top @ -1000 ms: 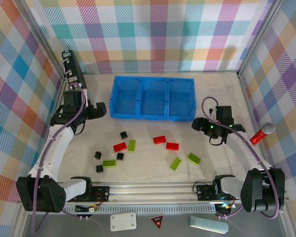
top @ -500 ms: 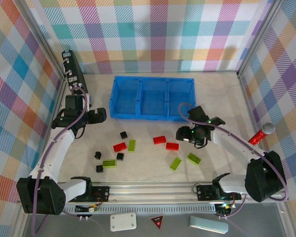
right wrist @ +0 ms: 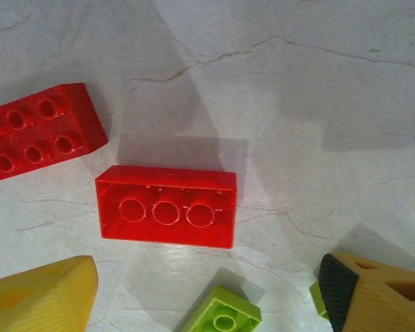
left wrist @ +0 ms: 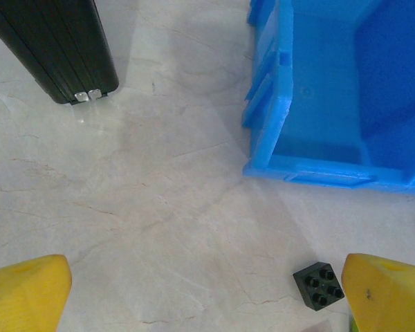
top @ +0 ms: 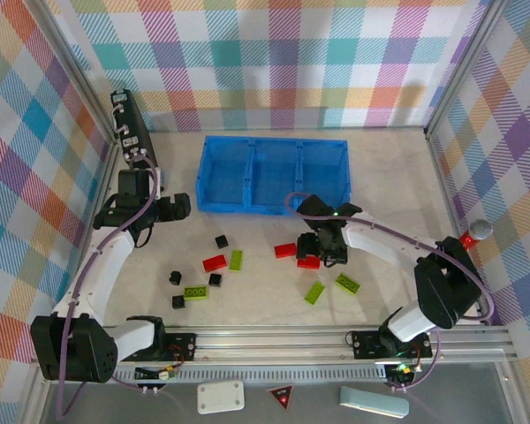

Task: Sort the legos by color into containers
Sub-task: Pick up the lego from the center of the table.

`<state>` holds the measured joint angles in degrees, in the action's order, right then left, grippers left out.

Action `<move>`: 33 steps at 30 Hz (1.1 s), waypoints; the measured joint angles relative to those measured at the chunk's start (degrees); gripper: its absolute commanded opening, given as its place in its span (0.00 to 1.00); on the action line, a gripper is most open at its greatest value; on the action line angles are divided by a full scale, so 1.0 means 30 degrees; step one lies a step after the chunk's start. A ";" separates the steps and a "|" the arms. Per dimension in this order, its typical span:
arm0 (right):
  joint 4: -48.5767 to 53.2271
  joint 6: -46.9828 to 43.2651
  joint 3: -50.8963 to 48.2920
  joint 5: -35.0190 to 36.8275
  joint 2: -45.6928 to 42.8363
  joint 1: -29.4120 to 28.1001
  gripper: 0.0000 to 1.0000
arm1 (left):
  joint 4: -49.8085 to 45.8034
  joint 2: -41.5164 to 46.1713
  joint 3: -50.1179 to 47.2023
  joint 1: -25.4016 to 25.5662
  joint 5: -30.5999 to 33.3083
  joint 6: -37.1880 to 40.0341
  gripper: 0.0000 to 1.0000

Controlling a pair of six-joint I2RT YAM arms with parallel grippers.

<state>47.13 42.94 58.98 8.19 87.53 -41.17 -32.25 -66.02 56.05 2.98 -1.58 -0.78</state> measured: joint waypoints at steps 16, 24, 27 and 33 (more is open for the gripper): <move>0.0117 0.2004 0.1129 0.0648 0.2579 -0.1392 0.90 | -0.0007 -0.0044 0.0000 0.0109 0.0780 0.0073 1.00; -0.0204 0.2696 0.1129 0.0772 0.2841 -0.1392 0.86 | -0.0036 -0.0299 0.0000 0.0117 0.0925 0.0073 1.00; -0.0393 0.2761 0.1129 0.0816 0.3060 -0.1399 0.86 | -0.0124 -0.0350 0.0000 0.0117 0.0925 0.0073 1.00; -0.0401 0.2776 0.1122 0.1064 0.3606 -0.1399 0.82 | -0.0146 -0.0372 0.0000 0.0124 0.0933 0.0073 1.00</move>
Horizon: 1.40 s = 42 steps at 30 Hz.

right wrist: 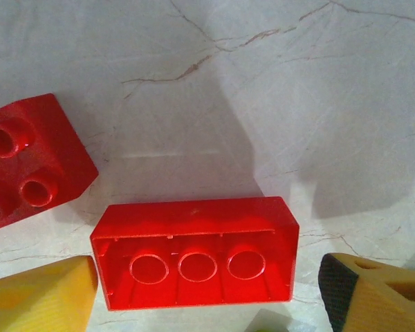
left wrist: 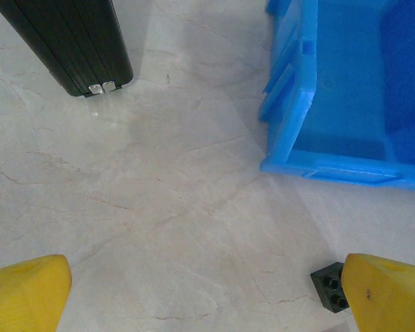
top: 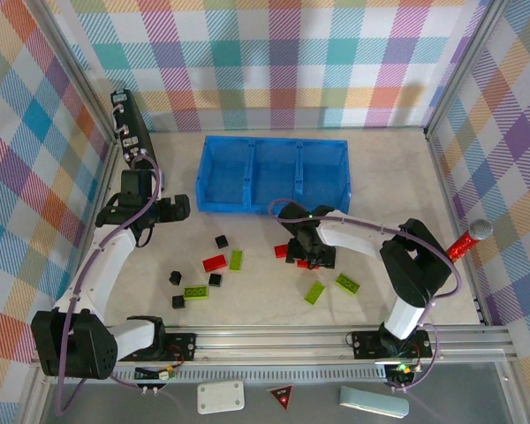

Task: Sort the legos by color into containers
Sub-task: Pick up the lego from the center of the table.

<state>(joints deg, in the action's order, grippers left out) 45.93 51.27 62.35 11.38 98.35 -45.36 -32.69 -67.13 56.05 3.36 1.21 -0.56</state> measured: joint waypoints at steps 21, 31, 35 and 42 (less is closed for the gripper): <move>0.0007 -0.0087 0.0007 0.0058 0.0146 0.0000 0.67 | -0.0007 -0.0051 0.0000 0.0000 0.0138 0.0007 1.00; 0.0095 -0.0219 0.0117 0.0058 0.0131 0.0000 0.66 | -0.0007 -0.0146 0.0000 0.0000 0.0321 0.0015 1.00; 0.0408 -0.0452 0.0299 0.0058 -0.0109 0.0000 0.66 | -0.0007 -0.0233 0.0000 0.0000 0.0415 0.0073 1.00; 0.1581 -0.1916 0.2062 0.0342 -0.0408 0.0080 0.66 | -0.0015 -0.0233 0.0000 0.0000 0.0816 0.0160 1.00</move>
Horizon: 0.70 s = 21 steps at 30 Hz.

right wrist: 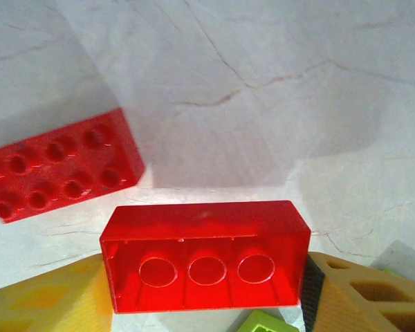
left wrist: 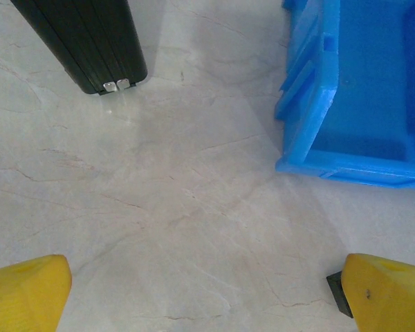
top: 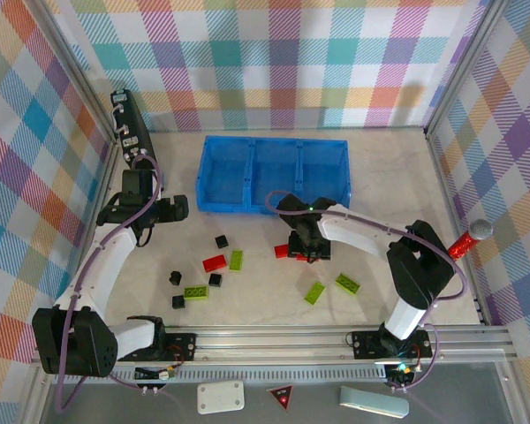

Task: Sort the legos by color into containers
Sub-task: Pick up the lego from the center of the table, then place the lego in the container.

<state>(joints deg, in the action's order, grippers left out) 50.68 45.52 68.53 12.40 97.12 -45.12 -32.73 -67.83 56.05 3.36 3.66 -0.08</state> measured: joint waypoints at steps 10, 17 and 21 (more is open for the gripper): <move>0.1275 -0.2761 0.2514 0.0073 -0.0007 0.1202 0.66 | -0.0051 0.0000 0.0000 0.0000 0.0627 0.0372 1.00; 0.1559 -0.4845 0.4444 0.0058 0.0124 0.2987 0.66 | -0.0058 0.0000 0.0000 0.0000 0.0678 0.0430 1.00; 0.1552 -0.6033 0.5858 -0.0073 0.0780 0.4167 0.66 | -0.0066 0.0000 0.0000 0.0000 0.0678 0.0488 1.00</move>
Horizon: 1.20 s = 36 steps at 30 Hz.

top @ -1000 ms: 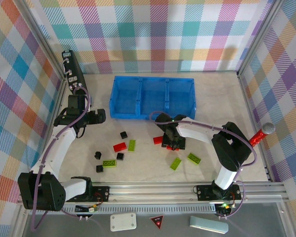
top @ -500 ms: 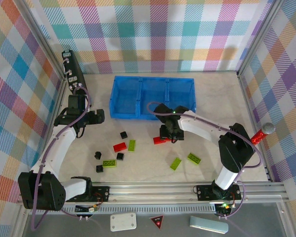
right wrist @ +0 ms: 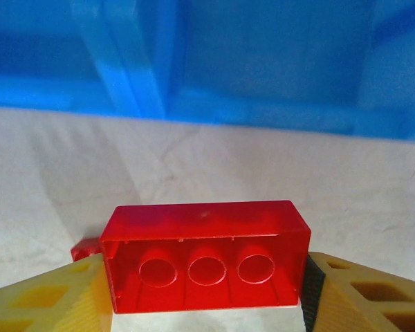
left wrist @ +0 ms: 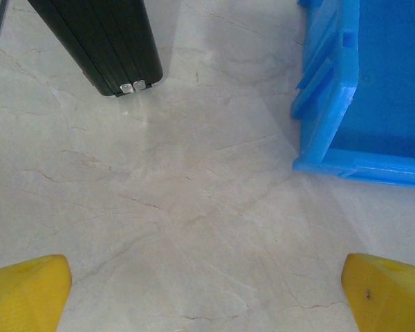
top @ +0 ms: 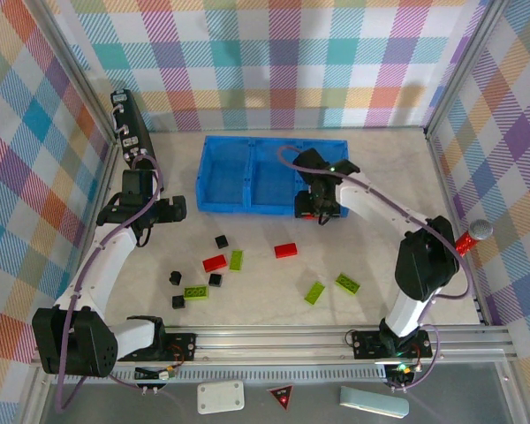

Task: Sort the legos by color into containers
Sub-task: Place the lego in the container.

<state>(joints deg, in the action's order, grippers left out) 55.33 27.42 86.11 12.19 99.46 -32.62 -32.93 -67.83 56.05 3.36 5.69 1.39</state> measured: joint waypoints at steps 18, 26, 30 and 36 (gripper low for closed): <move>0.0146 -0.3075 0.4473 -0.1093 0.5071 0.3308 0.66 | -0.0058 -0.0248 0.0007 0.0000 0.0000 0.0226 1.00; 0.0131 -0.3526 0.5246 -0.1384 0.6739 0.3519 0.66 | -0.0058 -0.0437 0.0000 0.0000 0.0000 0.0350 1.00; 0.0073 -0.3636 0.5479 -0.1450 0.7380 0.3672 0.66 | -0.0058 -0.0619 0.0000 0.0000 0.0007 0.0350 1.00; -0.0117 -0.3818 0.5486 -0.1610 0.8043 0.3934 0.67 | -0.0058 -0.0656 0.0000 0.0000 0.0007 0.0350 1.00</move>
<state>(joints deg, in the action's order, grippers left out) 54.98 15.97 102.56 7.35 123.59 -20.82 -33.10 -69.80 56.05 3.36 5.72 2.44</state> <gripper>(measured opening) 0.668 0.997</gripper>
